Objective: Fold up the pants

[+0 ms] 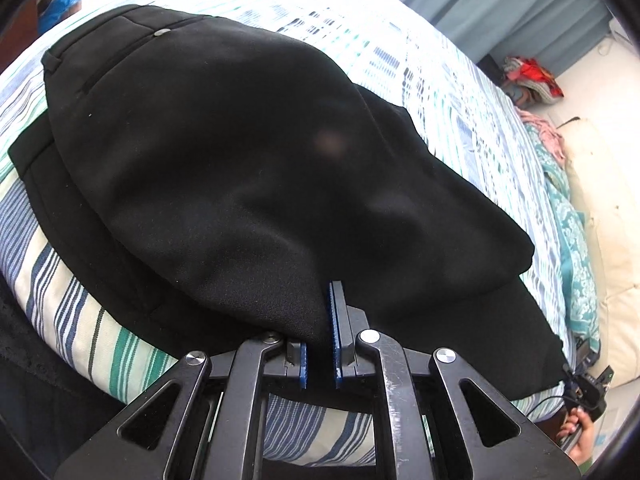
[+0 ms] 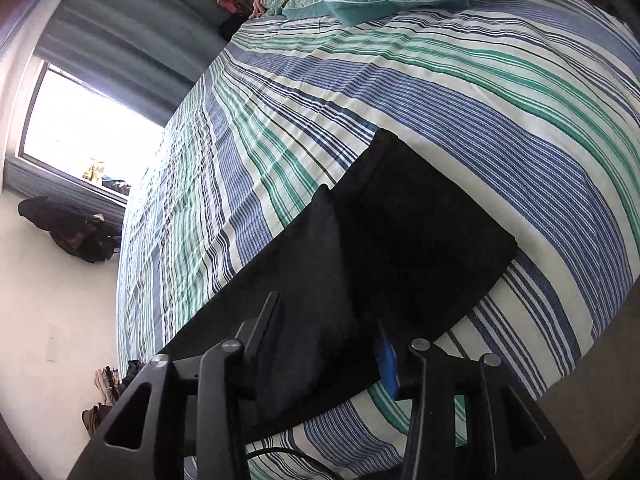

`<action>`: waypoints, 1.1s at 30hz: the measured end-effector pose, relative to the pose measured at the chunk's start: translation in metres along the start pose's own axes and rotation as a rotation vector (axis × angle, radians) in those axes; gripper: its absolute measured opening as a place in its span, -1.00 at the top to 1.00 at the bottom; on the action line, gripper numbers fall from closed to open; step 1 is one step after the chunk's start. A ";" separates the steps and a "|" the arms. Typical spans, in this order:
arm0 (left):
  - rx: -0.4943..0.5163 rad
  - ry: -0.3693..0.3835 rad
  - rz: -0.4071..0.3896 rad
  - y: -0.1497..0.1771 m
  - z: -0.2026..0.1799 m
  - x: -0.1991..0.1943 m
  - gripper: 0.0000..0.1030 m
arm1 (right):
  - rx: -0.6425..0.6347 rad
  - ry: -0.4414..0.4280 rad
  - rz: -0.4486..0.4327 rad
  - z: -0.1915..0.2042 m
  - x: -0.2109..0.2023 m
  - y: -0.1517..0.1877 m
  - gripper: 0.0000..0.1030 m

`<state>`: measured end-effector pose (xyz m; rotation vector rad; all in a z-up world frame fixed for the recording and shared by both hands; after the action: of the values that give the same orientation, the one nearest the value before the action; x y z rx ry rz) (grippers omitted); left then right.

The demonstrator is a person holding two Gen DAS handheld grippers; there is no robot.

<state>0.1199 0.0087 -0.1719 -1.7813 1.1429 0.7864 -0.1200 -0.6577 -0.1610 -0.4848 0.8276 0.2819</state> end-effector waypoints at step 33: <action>0.217 -0.147 0.174 0.034 -0.051 -0.009 -0.06 | -0.262 0.529 -0.215 0.004 -0.045 -0.016 -0.36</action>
<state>0.0883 -0.0410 -0.1524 -1.4368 1.2461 0.8468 -0.1403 -0.6714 -0.1195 -0.9104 1.2485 0.0584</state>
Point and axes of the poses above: each gripper's, at about its wrist camera, not at the fingertips, and x roughly the way its jaws point, z to its left, y to its underside, the point moved 1 cm from there along x, roughly the way its jaws point, and after that the axes turned 3 degrees about -x, right-handed, at the moved point
